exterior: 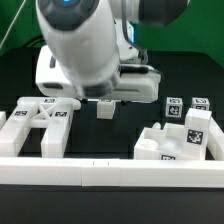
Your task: Assemble chair
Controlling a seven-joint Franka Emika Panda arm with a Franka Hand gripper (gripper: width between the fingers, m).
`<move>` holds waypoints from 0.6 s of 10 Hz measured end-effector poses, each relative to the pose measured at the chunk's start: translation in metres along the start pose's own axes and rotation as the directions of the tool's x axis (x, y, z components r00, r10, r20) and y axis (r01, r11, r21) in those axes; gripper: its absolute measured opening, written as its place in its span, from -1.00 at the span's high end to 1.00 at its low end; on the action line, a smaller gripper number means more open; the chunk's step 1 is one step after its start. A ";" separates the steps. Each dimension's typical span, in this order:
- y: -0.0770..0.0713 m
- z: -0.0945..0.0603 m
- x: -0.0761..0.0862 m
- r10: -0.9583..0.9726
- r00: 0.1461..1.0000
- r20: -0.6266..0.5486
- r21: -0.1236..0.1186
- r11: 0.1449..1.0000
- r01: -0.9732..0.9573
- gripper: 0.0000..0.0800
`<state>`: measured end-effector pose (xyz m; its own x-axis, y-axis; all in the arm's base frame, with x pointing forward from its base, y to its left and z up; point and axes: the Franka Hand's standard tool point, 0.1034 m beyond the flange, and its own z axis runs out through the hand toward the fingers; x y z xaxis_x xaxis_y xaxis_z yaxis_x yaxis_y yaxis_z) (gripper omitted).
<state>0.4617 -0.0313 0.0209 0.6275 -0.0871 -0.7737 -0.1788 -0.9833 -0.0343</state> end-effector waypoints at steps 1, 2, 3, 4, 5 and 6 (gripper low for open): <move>-0.001 0.002 0.002 0.001 0.999 0.046 -0.003 1.000 -0.001 -0.62; 0.000 0.008 -0.001 0.006 0.993 0.119 -0.002 1.000 -0.006 -0.62; 0.000 0.012 0.003 0.008 0.989 0.144 -0.005 1.000 -0.007 -0.62; -0.001 0.012 0.004 0.009 0.990 0.139 -0.007 1.000 -0.008 -0.62; -0.001 0.013 0.004 0.011 0.990 0.141 -0.008 1.000 -0.010 -0.28; -0.002 0.013 0.004 0.012 0.990 0.141 -0.009 1.000 -0.011 -0.28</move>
Offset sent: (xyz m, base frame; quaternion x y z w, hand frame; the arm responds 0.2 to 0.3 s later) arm -0.0033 0.0041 -0.0062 0.0017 0.0045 0.0003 1.0000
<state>0.4545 -0.0278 0.0099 0.5120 -0.0759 -0.8556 -0.1793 -0.9836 -0.0200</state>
